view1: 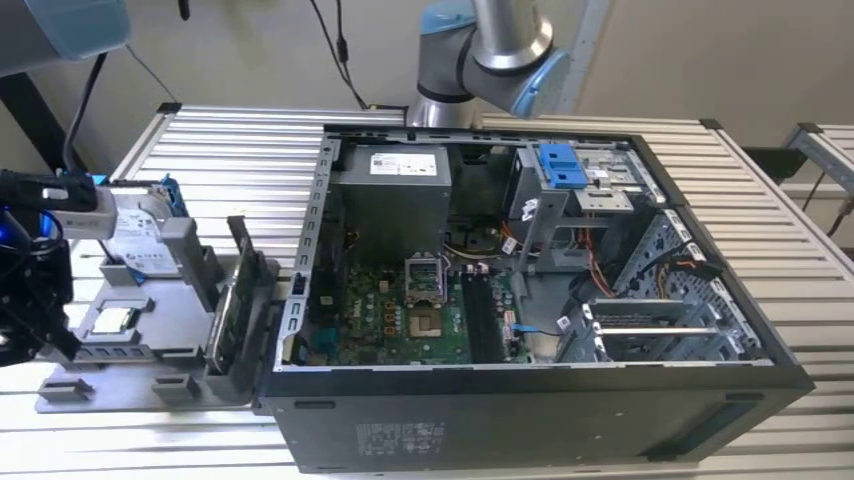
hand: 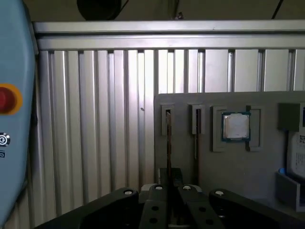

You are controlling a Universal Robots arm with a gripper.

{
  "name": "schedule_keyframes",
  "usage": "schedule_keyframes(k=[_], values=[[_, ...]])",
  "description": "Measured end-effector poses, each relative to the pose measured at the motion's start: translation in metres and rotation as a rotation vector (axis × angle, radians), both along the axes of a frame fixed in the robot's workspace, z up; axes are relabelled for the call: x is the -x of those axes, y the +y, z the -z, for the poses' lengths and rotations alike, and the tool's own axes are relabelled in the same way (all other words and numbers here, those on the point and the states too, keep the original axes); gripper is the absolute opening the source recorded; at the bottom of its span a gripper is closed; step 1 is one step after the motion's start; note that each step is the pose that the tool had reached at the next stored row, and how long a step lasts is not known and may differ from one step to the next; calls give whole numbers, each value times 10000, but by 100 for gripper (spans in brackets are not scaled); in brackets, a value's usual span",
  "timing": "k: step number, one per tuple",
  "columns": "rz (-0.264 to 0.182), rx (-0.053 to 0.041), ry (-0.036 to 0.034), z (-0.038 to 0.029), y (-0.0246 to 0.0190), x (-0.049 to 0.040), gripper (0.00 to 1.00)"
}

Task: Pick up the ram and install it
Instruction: 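Pick up the ram and move it above insertion slot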

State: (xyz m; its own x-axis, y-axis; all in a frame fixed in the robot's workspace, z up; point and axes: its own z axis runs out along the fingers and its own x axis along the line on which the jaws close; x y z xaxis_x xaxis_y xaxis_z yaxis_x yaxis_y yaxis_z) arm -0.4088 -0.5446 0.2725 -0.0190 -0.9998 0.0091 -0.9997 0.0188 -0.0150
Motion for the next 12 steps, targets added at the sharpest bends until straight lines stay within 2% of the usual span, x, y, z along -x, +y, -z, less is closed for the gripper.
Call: schedule_keyframes(k=[12], values=[[0,4,0,-100,0,0,14]])
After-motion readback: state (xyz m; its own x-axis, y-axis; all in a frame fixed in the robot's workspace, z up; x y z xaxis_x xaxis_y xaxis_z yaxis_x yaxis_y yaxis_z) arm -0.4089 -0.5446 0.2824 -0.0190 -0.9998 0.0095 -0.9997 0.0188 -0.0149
